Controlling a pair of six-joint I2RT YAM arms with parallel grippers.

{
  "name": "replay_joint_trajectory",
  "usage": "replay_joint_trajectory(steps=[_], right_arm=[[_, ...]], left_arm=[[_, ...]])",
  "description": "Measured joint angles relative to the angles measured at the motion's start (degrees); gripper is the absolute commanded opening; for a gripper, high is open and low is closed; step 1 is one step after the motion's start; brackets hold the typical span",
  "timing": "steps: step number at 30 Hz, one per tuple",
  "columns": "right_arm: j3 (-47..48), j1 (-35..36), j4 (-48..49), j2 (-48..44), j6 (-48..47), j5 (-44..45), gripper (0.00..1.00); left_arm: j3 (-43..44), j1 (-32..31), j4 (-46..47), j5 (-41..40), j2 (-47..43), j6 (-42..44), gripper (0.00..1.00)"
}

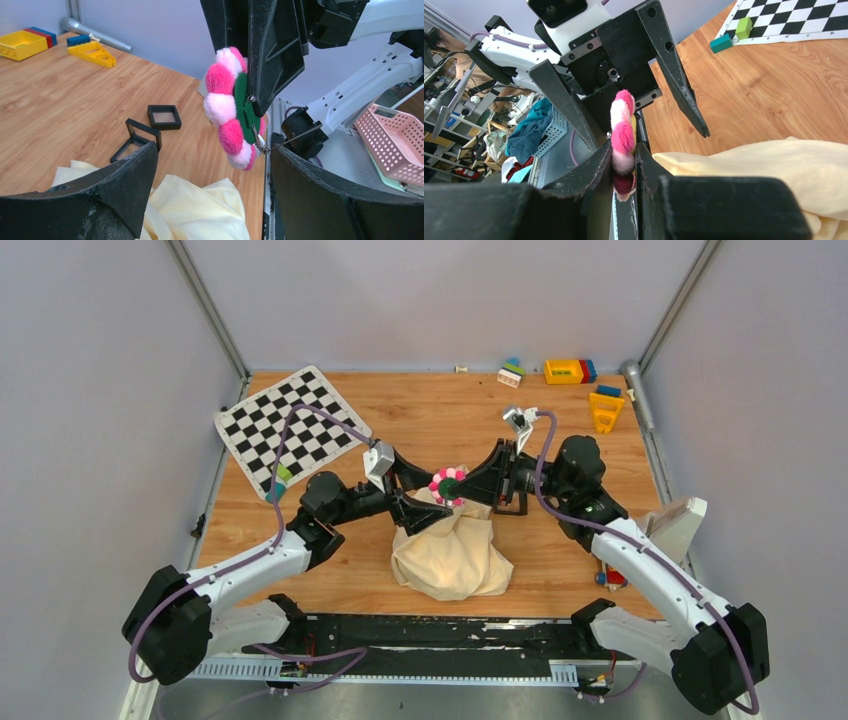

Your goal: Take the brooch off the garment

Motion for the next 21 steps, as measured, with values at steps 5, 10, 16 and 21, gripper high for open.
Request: replay_joint_trajectory(steps=[5,10,16,21], right_arm=[[-0.8,0.0,0.1,0.1,0.0,0.2,0.00],[-1.2,0.0,0.4,0.2,0.0,0.2,0.00],[-2.1,0.0,1.2,0.2,0.4,0.2,0.00],[-3.0,0.1,2.5,0.2,1.8,0.3,0.00]], left_arm=[[0.0,0.0,1.7,0.4,0.5,-1.5,0.89],[-0.1,-0.1,3.1,0.5,0.5,-2.8,0.86],[-0.1,-0.2,3.9,0.5,0.5,-3.8,0.85],[-0.1,-0.2,3.9,0.4,0.5,-4.1,0.77]])
